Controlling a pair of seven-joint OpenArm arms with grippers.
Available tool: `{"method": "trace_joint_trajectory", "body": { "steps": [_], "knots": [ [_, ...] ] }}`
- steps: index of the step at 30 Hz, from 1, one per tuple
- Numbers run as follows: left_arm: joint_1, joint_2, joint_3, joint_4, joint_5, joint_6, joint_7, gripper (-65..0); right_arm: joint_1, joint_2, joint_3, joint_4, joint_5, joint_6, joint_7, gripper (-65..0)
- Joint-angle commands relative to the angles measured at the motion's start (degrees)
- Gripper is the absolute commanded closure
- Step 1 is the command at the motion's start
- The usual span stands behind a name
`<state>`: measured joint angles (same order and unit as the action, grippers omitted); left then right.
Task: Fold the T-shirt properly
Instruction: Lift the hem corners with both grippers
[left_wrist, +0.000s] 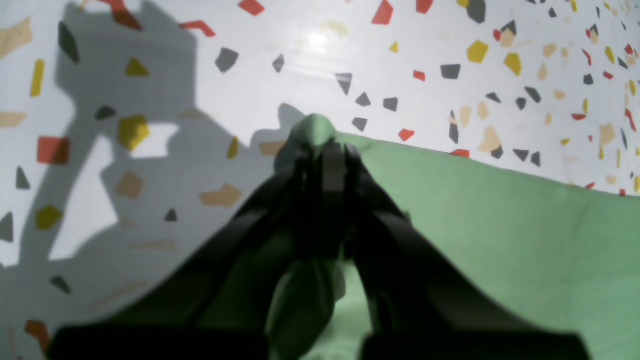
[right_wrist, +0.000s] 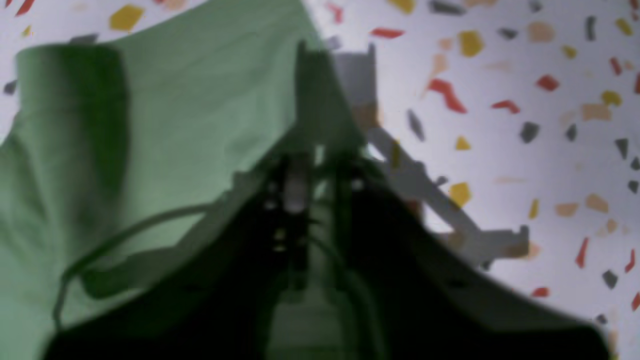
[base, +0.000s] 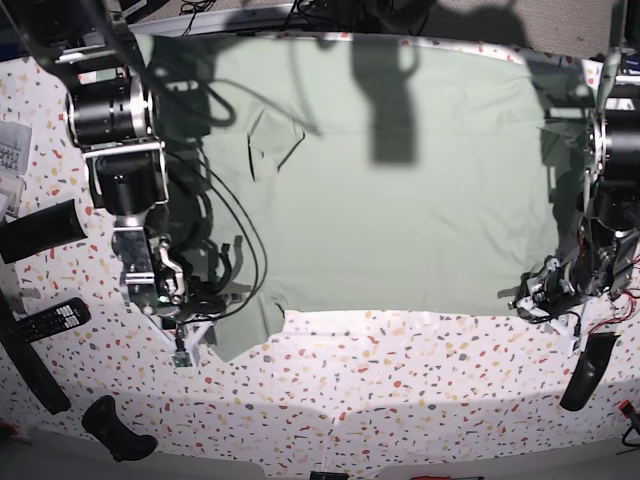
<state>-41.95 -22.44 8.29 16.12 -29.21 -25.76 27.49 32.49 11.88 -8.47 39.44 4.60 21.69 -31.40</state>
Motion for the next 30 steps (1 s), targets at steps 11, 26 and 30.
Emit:
{"method": "trace_joint_trajectory", "body": {
  "steps": [11, 26, 30],
  "knots": [
    [-6.6, -0.5, 0.0, 0.4, 0.7, 0.0, 14.6, 0.0, 1.1, 0.2, 0.0, 7.3, 0.1, 0.7, -3.0, 0.0],
    [-8.1, -0.5, 0.0, 1.5, 0.7, 0.0, 14.5, 0.0, 0.2, 0.2, 0.0, 17.7, -0.1, 4.1, -6.2, 0.0],
    [-8.1, -0.6, 0.0, 2.4, 0.7, 0.0, 16.3, 0.0, 0.1, 0.2, 0.0, 18.6, -0.1, 5.2, -7.4, 0.0]
  ]
}}
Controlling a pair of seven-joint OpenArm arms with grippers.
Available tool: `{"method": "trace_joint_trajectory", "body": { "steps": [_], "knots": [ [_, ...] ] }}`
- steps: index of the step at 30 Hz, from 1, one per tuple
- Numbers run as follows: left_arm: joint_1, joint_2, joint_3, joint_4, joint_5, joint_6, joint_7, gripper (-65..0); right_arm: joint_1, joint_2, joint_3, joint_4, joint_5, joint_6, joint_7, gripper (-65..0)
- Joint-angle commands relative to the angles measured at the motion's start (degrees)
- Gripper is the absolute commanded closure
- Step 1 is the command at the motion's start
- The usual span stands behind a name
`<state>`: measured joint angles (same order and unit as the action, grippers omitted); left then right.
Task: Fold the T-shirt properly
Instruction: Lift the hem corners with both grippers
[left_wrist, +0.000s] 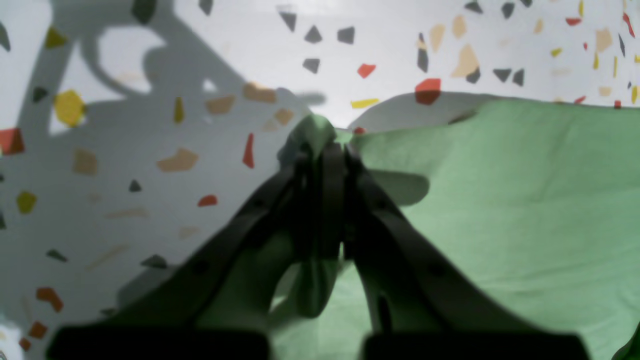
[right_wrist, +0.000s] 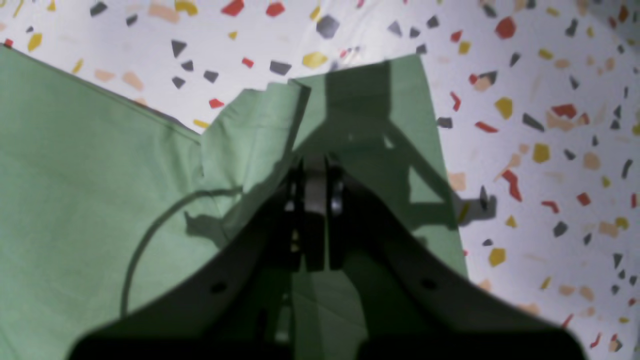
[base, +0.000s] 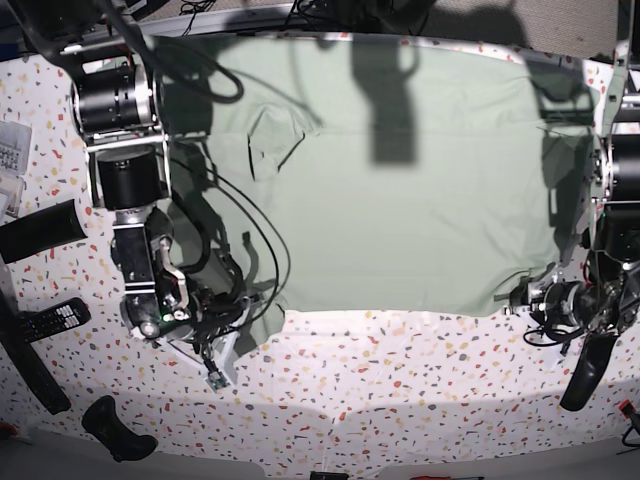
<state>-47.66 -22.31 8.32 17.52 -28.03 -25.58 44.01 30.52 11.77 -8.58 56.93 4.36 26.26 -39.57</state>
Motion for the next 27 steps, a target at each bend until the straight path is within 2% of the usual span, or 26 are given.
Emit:
{"method": "trace_joint_trajectory", "body": {
  "steps": [1, 4, 16, 22, 27],
  "knots": [
    [-2.4, -0.8, 0.0, 1.0, -0.5, -0.2, -0.3, 0.0, 1.9, 0.3, 0.1, 1.4, 0.1, 1.3, 0.7, 0.0],
    [-2.4, -0.7, 0.0, 1.0, -0.5, -0.2, 0.7, 0.0, 0.9, 0.3, 0.1, 3.1, 0.1, 3.2, 0.7, 0.0],
    [-2.4, -0.7, 0.0, 1.0, -0.5, -0.2, 1.6, 0.0, -9.6, 0.5, 0.8, 22.4, 0.1, 3.1, -2.6, 0.0],
    [-2.3, -1.4, 0.0, 2.9, -0.5, -0.2, 1.6, 0.0, -13.5, 0.5, 4.6, 31.2, 0.2, 3.1, -4.4, 0.0],
    [-2.3, -2.6, 0.0, 4.9, -0.5, -0.2, 1.6, 0.0, -13.4, -0.1, 8.5, 31.3, 1.0, 2.1, -4.1, 0.0]
  ]
}}
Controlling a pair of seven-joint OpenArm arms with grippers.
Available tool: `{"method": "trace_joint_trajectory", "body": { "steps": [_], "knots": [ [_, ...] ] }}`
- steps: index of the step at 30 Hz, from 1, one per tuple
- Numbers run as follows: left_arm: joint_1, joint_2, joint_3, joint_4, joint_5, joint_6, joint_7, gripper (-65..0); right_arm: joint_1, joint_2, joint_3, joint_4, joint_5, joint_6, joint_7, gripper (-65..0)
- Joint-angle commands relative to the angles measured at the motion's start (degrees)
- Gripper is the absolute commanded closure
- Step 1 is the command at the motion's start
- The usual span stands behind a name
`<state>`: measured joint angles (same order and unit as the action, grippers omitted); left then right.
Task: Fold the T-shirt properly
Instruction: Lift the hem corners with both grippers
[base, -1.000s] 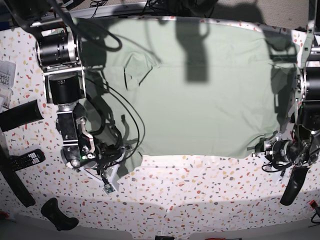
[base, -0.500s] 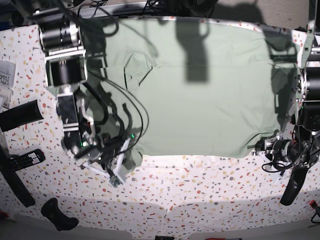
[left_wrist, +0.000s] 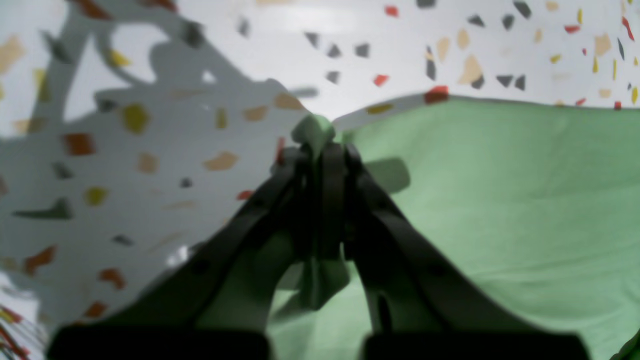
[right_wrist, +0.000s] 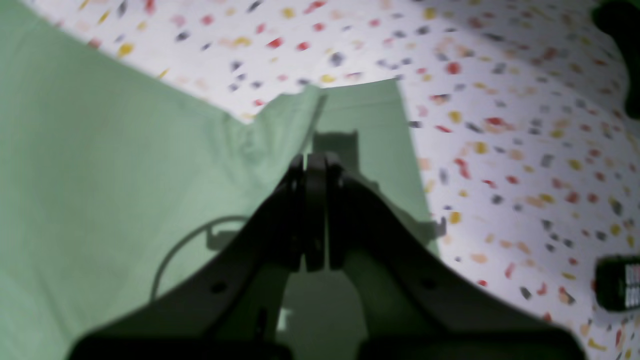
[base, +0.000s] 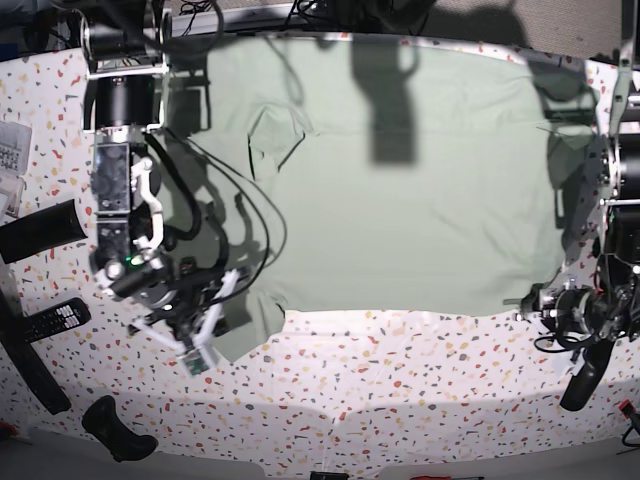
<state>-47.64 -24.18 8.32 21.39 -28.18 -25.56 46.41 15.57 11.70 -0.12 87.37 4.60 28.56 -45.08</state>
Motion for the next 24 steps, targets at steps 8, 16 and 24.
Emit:
{"method": "trace_joint_trajectory", "body": {
  "steps": [8, 16, 24],
  "knots": [
    [-1.7, -0.6, 0.0, 1.1, -3.6, -0.2, -0.8, 0.0, 4.5, -2.4, 0.6, -8.1, 0.1, -0.3, 10.8, -24.2],
    [-1.7, -0.6, 0.0, 1.1, -3.4, -0.2, -0.9, 0.0, 17.8, -7.7, 0.6, -29.7, -1.0, -0.7, 11.7, -24.1],
    [-1.7, -0.6, 0.0, 1.1, -3.4, -0.2, -0.4, 0.0, 25.7, -8.2, 0.6, -41.3, -3.3, -4.2, 7.6, -24.2]
  ]
}}
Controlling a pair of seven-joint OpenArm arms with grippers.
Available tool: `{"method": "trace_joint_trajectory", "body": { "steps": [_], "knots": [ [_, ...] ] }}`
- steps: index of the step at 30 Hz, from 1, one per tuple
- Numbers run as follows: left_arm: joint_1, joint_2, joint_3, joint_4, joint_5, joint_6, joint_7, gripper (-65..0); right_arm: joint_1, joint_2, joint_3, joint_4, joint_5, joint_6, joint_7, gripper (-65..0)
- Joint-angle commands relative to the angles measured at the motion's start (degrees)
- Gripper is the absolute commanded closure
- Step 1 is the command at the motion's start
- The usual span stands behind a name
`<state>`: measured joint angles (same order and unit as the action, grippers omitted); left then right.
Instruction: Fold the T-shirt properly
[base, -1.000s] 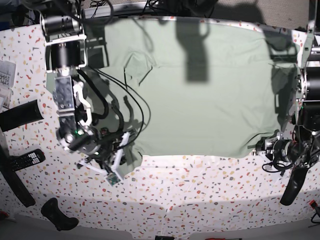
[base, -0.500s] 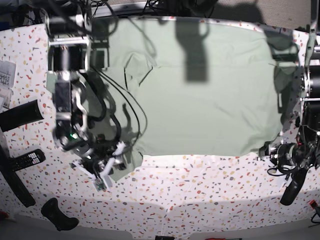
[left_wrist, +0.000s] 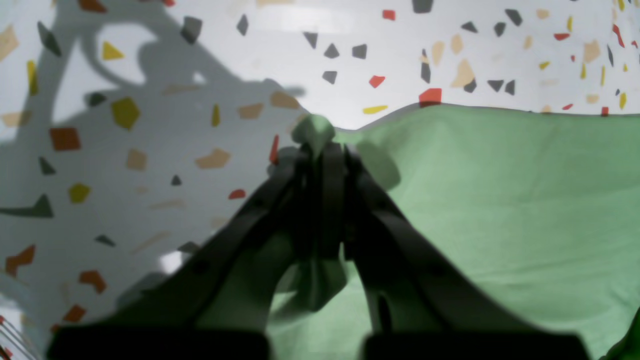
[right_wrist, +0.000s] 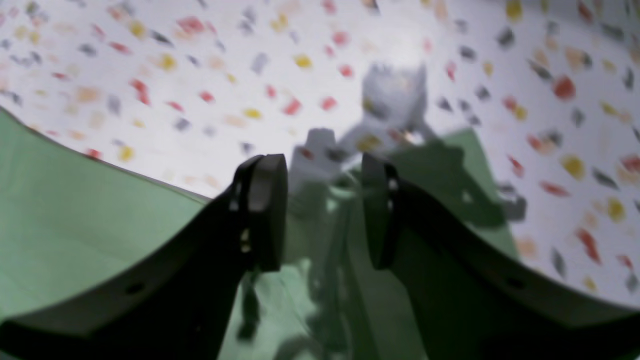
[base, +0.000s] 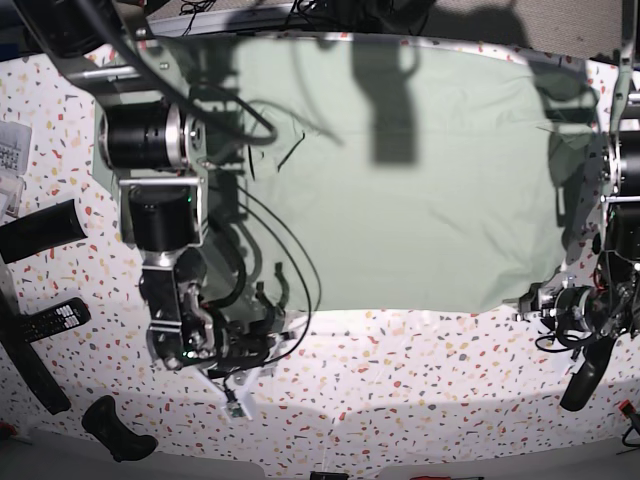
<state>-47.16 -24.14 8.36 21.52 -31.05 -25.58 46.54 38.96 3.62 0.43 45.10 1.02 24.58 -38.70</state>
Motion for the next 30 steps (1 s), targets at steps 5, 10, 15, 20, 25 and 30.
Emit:
{"method": "trace_joint_trajectory", "body": {
  "steps": [5, 10, 15, 20, 25, 30],
  "knots": [
    [-2.2, -0.6, -0.1, 1.0, -0.5, -0.2, -0.7, 0.0, 1.9, -0.1, 0.0, 1.0, -2.4, -0.2, -0.7, -24.2],
    [-2.2, -0.7, -0.1, 1.0, -0.5, -0.2, -0.7, 0.0, 1.5, -0.2, 0.0, 1.0, -0.2, -1.2, -4.3, -24.2],
    [-2.2, -0.7, -0.1, 1.0, -0.5, -0.2, -0.7, 0.0, 1.5, -0.1, 0.0, 0.9, -0.8, -1.7, -2.0, -24.2],
    [-2.2, -0.7, -0.1, 1.0, -0.5, -0.2, -0.7, 0.0, 1.5, -0.1, 0.0, -1.7, -0.8, -6.2, 1.0, -24.1],
    [-2.2, -0.6, -0.1, 1.0, -0.5, -0.2, -1.4, 0.0, 1.5, -0.1, 0.0, -5.7, -0.8, -6.6, 3.9, -24.1],
    [-2.2, -0.6, -0.1, 1.0, -0.5, -0.2, -1.4, 0.0, 1.5, -0.2, 0.0, -6.3, -0.3, -6.6, 2.8, -24.1]
  ]
}}
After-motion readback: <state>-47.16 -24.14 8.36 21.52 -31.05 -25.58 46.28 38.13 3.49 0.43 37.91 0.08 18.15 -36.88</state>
